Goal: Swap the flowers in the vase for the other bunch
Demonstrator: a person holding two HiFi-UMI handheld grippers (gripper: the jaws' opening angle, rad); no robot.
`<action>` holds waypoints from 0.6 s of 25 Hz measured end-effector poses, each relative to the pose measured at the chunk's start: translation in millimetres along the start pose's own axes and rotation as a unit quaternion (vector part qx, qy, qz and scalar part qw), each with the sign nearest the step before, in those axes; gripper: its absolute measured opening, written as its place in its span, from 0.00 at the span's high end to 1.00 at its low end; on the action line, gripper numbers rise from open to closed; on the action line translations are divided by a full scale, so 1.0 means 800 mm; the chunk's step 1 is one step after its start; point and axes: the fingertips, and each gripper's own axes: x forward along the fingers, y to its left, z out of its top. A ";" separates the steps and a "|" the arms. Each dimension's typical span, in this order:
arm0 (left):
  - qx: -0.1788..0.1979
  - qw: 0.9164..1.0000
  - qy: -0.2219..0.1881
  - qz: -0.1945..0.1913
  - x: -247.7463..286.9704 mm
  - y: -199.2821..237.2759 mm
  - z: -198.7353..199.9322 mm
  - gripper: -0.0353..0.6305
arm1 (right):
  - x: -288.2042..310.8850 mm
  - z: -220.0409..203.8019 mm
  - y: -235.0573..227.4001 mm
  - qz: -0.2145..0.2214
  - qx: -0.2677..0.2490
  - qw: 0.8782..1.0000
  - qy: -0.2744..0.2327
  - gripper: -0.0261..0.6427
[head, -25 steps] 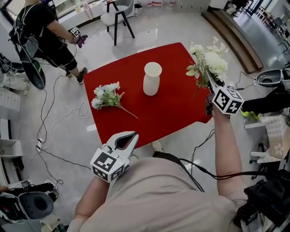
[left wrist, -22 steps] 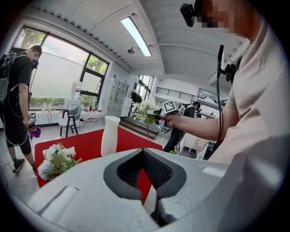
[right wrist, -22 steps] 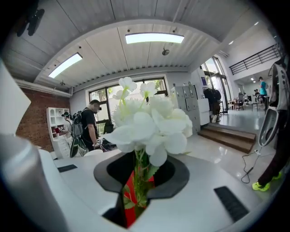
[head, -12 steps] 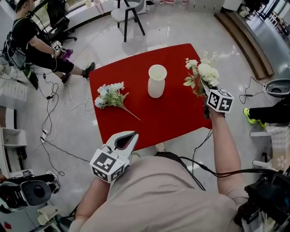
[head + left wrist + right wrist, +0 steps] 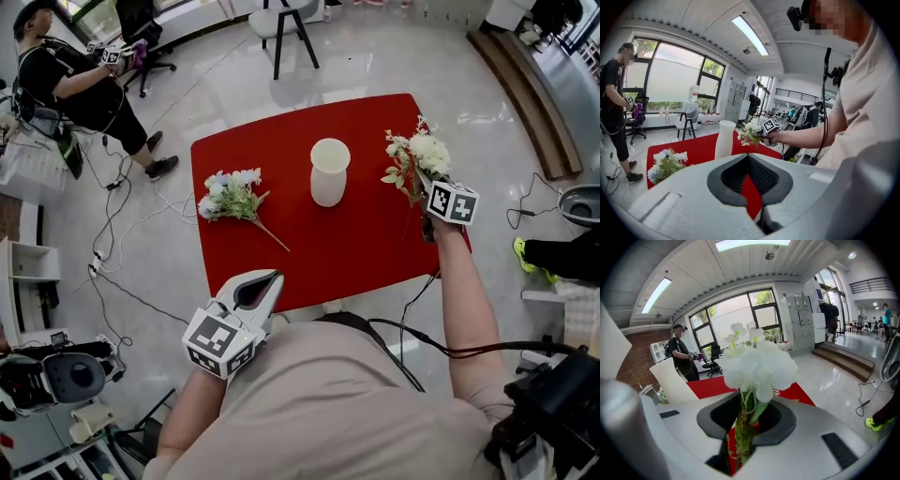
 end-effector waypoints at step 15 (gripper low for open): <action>-0.009 0.999 0.013 0.047 0.010 0.006 0.005 0.94 | 0.067 -0.056 -0.037 -0.014 -0.007 0.997 0.071 0.72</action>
